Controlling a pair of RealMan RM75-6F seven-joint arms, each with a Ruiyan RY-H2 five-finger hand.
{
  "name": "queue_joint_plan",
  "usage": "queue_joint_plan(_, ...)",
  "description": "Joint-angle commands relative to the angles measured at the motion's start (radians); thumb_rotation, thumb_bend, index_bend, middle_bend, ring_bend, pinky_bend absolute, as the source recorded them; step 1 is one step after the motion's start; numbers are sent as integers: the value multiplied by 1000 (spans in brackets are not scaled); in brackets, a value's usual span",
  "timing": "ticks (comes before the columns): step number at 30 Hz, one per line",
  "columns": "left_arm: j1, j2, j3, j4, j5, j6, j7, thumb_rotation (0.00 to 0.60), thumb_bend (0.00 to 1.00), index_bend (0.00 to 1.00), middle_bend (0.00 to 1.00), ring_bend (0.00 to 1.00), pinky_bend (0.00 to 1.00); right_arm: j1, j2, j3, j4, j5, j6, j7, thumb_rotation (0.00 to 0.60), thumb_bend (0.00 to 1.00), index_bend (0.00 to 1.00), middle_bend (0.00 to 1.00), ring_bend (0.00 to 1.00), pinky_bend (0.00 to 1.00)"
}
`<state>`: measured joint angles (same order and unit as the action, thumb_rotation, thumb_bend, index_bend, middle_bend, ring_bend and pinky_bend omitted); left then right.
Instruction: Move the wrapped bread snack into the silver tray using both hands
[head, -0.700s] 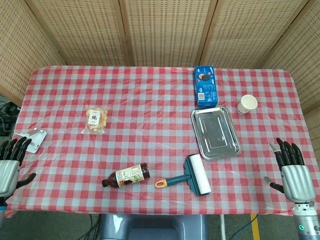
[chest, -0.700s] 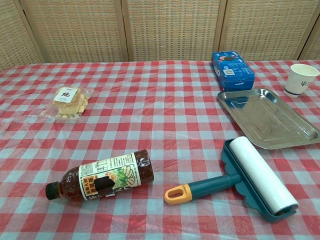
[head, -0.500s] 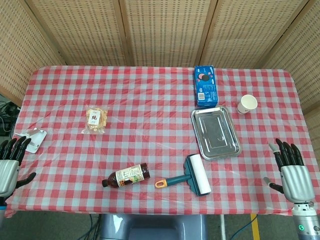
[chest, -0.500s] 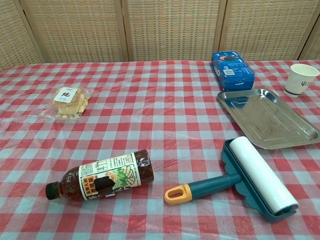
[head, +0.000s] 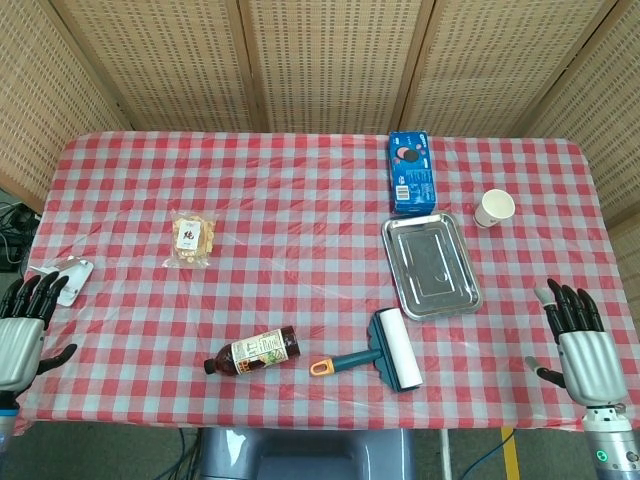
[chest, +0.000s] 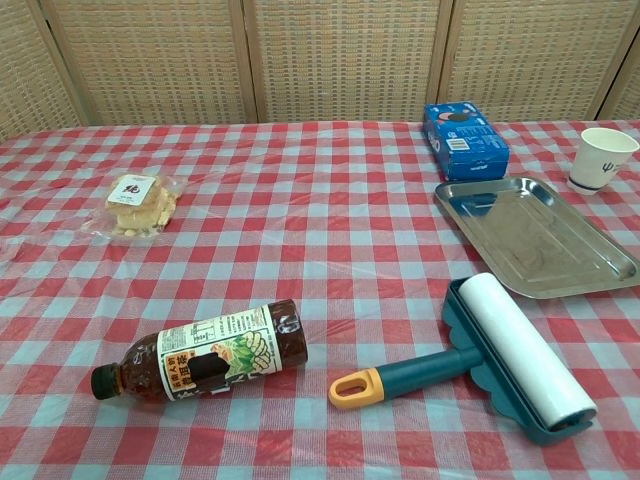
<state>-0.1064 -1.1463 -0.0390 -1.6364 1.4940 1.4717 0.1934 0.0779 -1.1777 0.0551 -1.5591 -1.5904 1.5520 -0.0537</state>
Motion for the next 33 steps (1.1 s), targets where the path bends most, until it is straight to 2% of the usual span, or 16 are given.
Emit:
queue_joint_plan(1,-11,-9,-8,4,-1,-9,-9,600,172,0,0,0,0,0,2,-1,0,1,-2,9,600,55,0,0,0,0)
queue_joint_plan(4,-36,-5,-21,-4,-7,-37,5,600,172,0,0,0,0,2,3,-4,1,1,-9,16,600,55,0,0,0,0)
queue_joint_plan(8,-94,5,-67,-36,-38,-95,45,600,172,0,0,0,0,7,2,-6,5,1,-21,22,600,55,0,0,0,0)
queue_joint_plan(12,-186,15,-126,-67,-115,-219,89,600,172,0,0,0,0,12,0,-6,10,10,-38,29,600,54,0,0,0,0)
queue_joint_plan(18,-335,2,-201,-67,-292,-424,192,600,167,0,0,0,0,23,-9,-2,26,32,-68,35,600,54,0,0,0,0)
queue_joint_plan(22,-441,-30,-235,-14,-445,-553,271,600,128,0,0,0,0,29,-12,3,37,53,-88,43,600,54,0,0,0,0)
queue_joint_plan(25,-525,-70,-247,71,-574,-631,334,600,113,0,0,0,0,33,-10,4,42,61,-99,49,600,54,0,0,0,0)
queue_joint_plan(29,-616,-119,-238,178,-713,-706,392,600,88,0,0,0,0,35,-10,3,46,50,-94,57,600,54,0,0,0,0)
queue_joint_plan(33,-691,-170,-214,280,-806,-768,425,600,88,0,0,0,0,38,-16,4,55,56,-100,54,600,55,0,0,0,0)
